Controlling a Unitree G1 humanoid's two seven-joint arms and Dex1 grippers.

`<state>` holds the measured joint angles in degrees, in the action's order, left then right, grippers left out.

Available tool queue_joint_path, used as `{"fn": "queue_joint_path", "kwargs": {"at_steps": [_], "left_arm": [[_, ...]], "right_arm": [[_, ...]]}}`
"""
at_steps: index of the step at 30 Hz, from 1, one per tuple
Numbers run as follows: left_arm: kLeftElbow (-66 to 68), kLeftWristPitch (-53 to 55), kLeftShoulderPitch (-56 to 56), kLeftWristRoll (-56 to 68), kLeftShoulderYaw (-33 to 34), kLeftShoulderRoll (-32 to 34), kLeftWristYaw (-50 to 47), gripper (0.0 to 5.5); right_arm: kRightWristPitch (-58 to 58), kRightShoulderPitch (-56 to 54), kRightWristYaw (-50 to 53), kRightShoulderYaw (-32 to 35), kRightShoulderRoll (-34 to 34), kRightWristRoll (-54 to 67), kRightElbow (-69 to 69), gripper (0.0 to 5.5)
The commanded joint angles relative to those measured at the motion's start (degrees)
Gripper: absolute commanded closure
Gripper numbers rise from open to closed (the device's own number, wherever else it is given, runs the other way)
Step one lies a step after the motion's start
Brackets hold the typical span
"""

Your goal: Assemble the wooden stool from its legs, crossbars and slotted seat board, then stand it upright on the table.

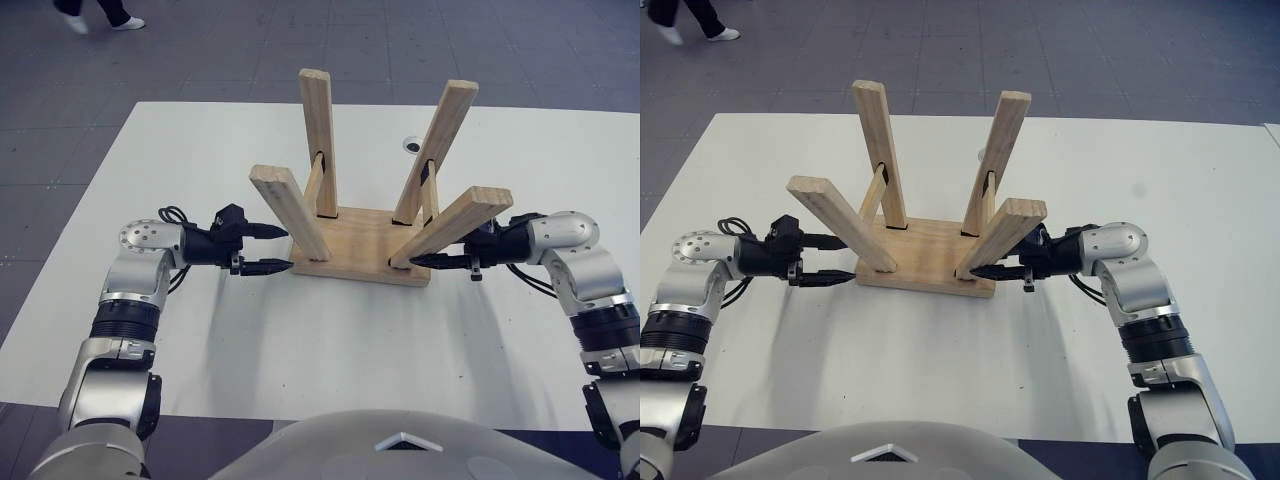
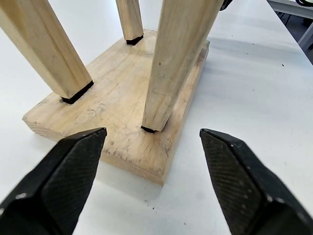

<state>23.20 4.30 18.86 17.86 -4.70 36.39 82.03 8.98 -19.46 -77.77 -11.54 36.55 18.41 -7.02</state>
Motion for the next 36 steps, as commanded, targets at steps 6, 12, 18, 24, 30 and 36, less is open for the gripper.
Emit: {"fn": "queue_joint_path", "kwargs": {"at_steps": [6,12,18,24,30,36], "left_arm": [[-5.61,5.5,0.41,2.63,-0.49,-3.12,-2.31,1.37],[-2.18,4.96,1.85,2.42,-0.91,-4.31,-1.73,2.39],[-1.86,6.9,2.08,2.52,-2.28,-2.61,1.69,3.36],[-4.61,9.81,2.93,5.03,-1.12,-4.06,0.75,4.02],[-10.46,11.2,-0.6,5.94,0.1,-3.58,-0.36,4.07],[-19.24,15.66,-2.54,9.2,3.1,-4.42,-5.04,4.07]], "right_arm": [[0.21,-0.79,-0.6,0.37,0.16,0.46,1.63,4.35],[-0.19,-0.9,-0.06,0.4,-0.46,0.34,1.6,4.35],[-1.75,-0.09,1.08,0.67,-1.26,-0.2,0.9,4.35],[-3.23,0.18,2.09,1.07,-2.24,-0.46,-0.13,4.35],[-4.4,0.97,3.18,2.34,-3.69,0.12,-0.89,4.35],[3.65,1.87,2.89,6.17,-2.11,7.01,8.11,4.35]]}}
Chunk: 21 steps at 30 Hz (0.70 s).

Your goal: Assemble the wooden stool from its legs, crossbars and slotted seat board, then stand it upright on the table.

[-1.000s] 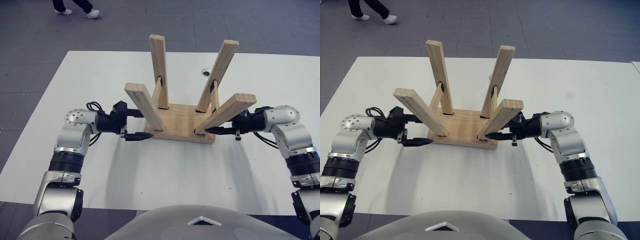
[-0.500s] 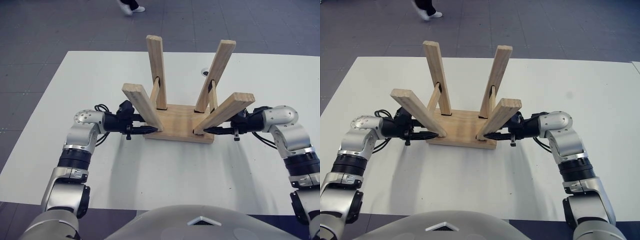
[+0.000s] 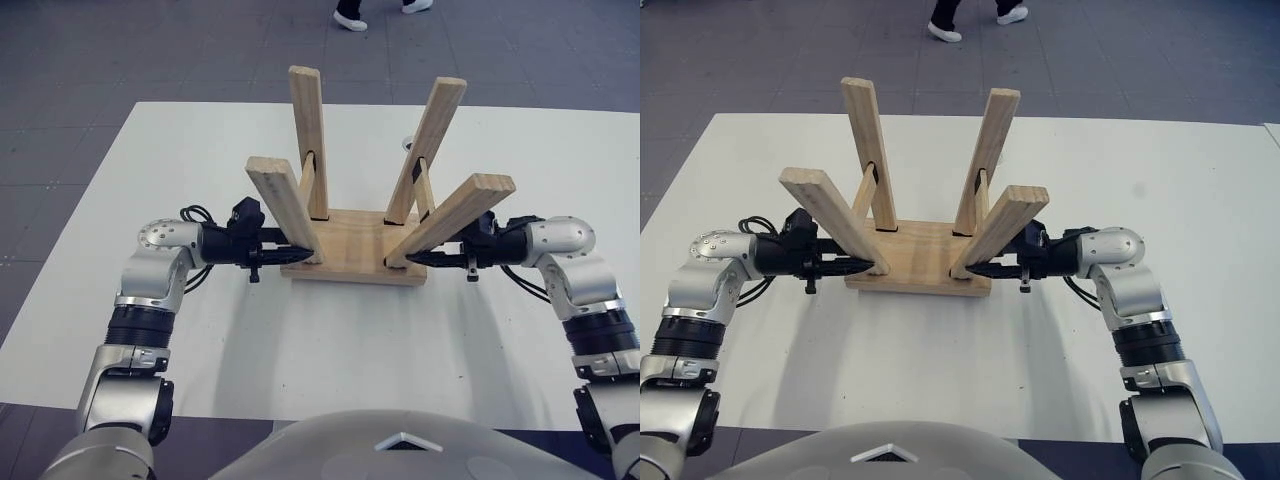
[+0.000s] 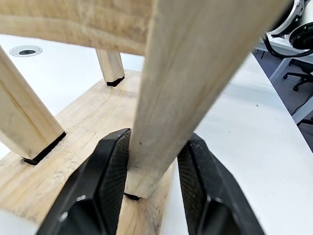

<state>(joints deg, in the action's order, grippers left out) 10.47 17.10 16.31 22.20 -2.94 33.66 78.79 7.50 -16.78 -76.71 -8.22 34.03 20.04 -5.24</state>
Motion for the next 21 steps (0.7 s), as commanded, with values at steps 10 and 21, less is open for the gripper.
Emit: {"fn": "queue_joint_path", "kwargs": {"at_steps": [10,21], "left_arm": [[-26.09,49.31,-0.93,37.52,12.62,5.72,-17.0,4.07],[22.85,72.92,27.11,32.54,23.72,-10.61,-45.85,4.07]], "right_arm": [[45.28,-3.18,7.3,11.7,9.37,26.64,13.68,4.35],[70.9,-38.53,18.1,1.4,-1.27,16.88,-40.9,4.35]]}}
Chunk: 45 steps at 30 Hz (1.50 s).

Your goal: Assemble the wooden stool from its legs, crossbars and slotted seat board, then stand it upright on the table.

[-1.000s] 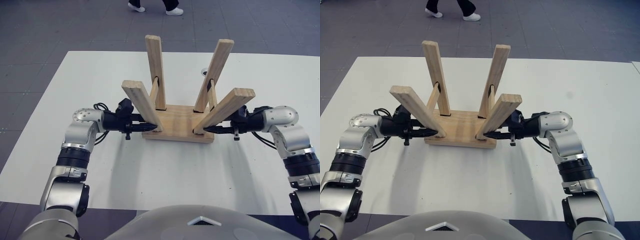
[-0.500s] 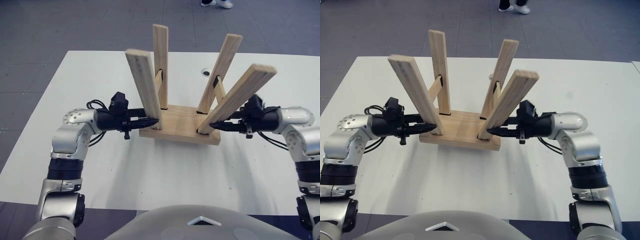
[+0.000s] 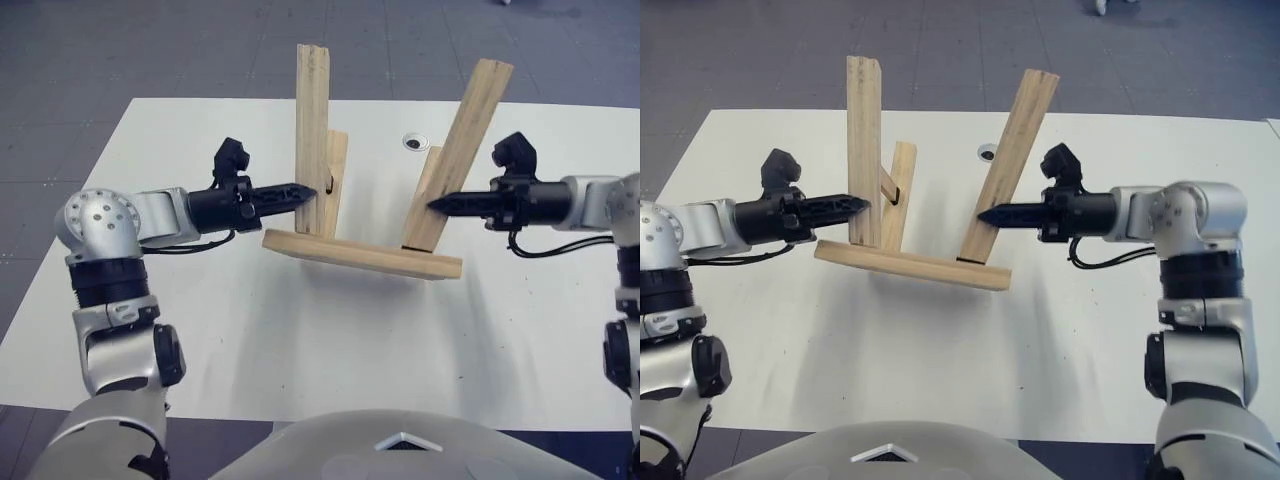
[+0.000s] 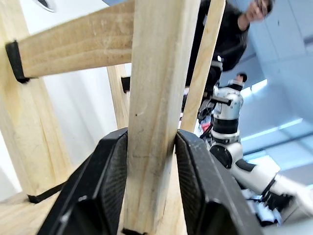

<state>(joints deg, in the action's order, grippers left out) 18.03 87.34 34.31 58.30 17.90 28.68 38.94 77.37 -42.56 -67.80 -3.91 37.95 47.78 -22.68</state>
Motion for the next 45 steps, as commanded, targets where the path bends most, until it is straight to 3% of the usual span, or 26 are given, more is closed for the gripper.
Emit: {"fn": "queue_joint_path", "kwargs": {"at_steps": [1,3,6,10,13,19,23,25,27,29,32,34,38,45], "left_arm": [[19.57,2.25,10.53,-5.06,3.54,-5.87,-7.45,4.07],[25.74,1.11,13.3,-7.04,4.92,-5.92,-9.12,4.07],[32.58,-1.06,17.68,-8.38,7.61,-5.7,-10.36,3.44],[36.71,-2.14,20.0,-8.45,11.27,-3.68,-9.42,2.89],[38.74,-3.07,19.46,-8.95,13.49,-0.1,-8.0,2.86],[38.14,-0.38,15.59,-9.95,12.66,3.78,-2.71,2.86],[27.47,1.7,8.53,-8.7,10.42,6.77,2.73,2.86],[10.01,-9.14,-3.69,-11.48,5.89,8.68,8.38,2.86],[-2.96,-28.32,-16.2,-19.11,1.15,9.33,13.51,2.86],[-5.36,-52.82,-25.95,-29.95,-4.7,9.21,18.72,2.86],[-3.84,-71.96,-29.41,-36.69,-9.5,8.49,25.01,2.86],[-2.3,-79.35,-28.99,-38.26,-11.77,8.33,29.36,2.86],[-0.93,-88.29,-28.13,-38.45,-13.93,7.98,35.82,2.5],[4.67,-99.41,-20.83,-39.45,-17.92,3.95,40.08,1.33]], "right_arm": [[-0.05,-14.75,9.0,-2.86,-6.33,-11.9,-28.88,4.0],[-3.41,-17.24,10.58,-1.89,-8.05,-14.13,-37.26,3.57],[-8.0,-19.0,10.63,0.57,-9.04,-16.88,-45.14,2.94],[-9.73,-19.44,6.61,3.14,-8.22,-18.4,-48.59,2.27],[-10.45,-19.44,2.75,5.5,-6.71,-18.94,-49.21,1.76],[-12.02,-17.74,-11.17,7.23,-4.43,-19.9,-46.13,1.76],[-12.74,-14.1,-15.77,7.85,-1.41,-20.41,-40.63,1.76],[-15.85,-9.72,-13.84,9.09,2.06,-21.4,-36.22,1.76],[-20.81,-3.4,-10.57,11.1,4.44,-21.95,-29.18,1.76],[-32.35,6.11,-9.87,9.77,4.96,-24.78,-17.93,1.76],[-49.4,16.17,-10.49,3.82,5.37,-31.07,-7.84,1.76],[-57.59,20.49,-11.45,0.74,5.78,-34.54,-4.45,1.76],[-73.28,24.41,-11.78,1.08,4.18,-36.83,-2.82,1.71],[-79.87,21.79,-9.0,1.16,-0.36,-35.8,-4.51,1.71]]}}
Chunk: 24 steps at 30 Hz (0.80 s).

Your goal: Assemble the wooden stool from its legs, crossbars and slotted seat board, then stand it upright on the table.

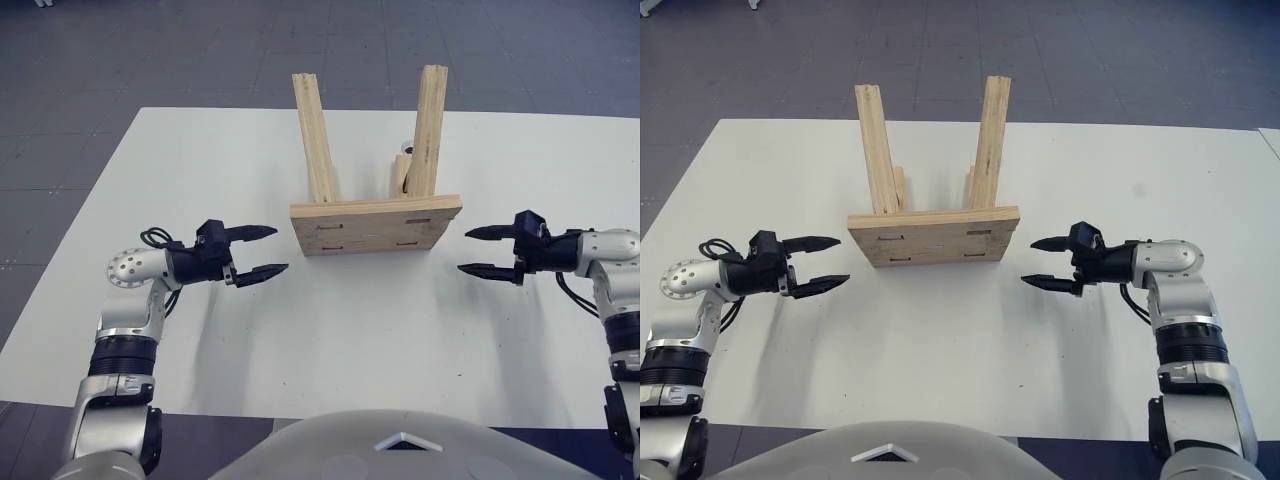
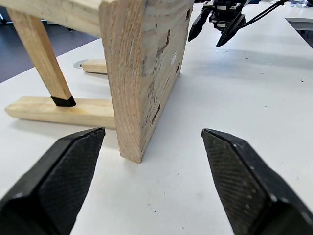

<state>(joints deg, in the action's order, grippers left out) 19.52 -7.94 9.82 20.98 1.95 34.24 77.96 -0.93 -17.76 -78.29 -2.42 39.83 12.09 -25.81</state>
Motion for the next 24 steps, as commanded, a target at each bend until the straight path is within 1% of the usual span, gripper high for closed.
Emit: {"fn": "queue_joint_path", "kwargs": {"at_steps": [1,3,8,11,12,13,14,19,20,21,23,24], "left_arm": [[4.44,-5.3,4.51,-2.53,-2.42,-2.08,1.07,1.15],[7.58,-7.58,6.34,-3.62,-3.38,-2.74,1.34,0.77],[13.57,-10.56,10.32,-4.95,-4.84,-3.24,2.68,0.08],[16.54,-11.03,13.13,-5.04,-5.22,-4.14,2.81,0.03],[17.28,-11.09,13.88,-4.95,-5.25,-4.51,2.85,0.0],[17.92,-11.3,14.44,-5.0,-5.25,-4.78,2.78,0.0],[18.51,-11.63,14.83,-5.3,-5.34,-4.87,2.68,0.27],[20.21,-13.27,15.2,-6.0,-5.49,-4.5,3.35,1.07],[20.22,-13.3,15.04,-6.02,-5.46,-4.29,3.51,1.16],[20.15,-13.26,14.91,-6.01,-5.39,-4.1,3.68,1.39],[20.14,-13.12,14.96,-5.86,-5.28,-4.07,3.96,1.72],[19.89,-12.84,14.98,-5.57,-5.19,-4.3,4.01,1.85]], "right_arm": [[-1.86,-3.83,1.82,-0.55,-2.92,-0.27,-2.14,1.71],[-2.75,-5.37,2.23,-1.11,-4.46,-0.58,-4.13,1.71],[-3.98,-7.81,2.41,-1.97,-7.33,-0.32,-5.79,1.71],[-4.69,-8.92,2.09,-2.35,-8.31,-0.46,-6.71,1.71],[-4.84,-9.33,2.1,-2.38,-8.53,-0.5,-7.07,1.91],[-5.04,-9.63,2.01,-2.43,-8.63,-0.48,-7.34,1.98],[-5.17,-9.89,1.85,-2.45,-8.64,-0.41,-7.6,2.19],[-6.15,-10.35,-0.11,-1.95,-7.61,0.34,-8.05,3.18],[-6.24,-10.27,-0.64,-1.94,-7.39,0.42,-7.98,3.3],[-6.35,-10.18,-1.21,-1.92,-7.17,0.52,-8.0,3.55],[-6.23,-9.95,-2.31,-1.81,-6.82,0.81,-7.81,3.88],[-5.87,-9.66,-2.95,-1.75,-6.71,1.07,-7.17,3.93]]}}
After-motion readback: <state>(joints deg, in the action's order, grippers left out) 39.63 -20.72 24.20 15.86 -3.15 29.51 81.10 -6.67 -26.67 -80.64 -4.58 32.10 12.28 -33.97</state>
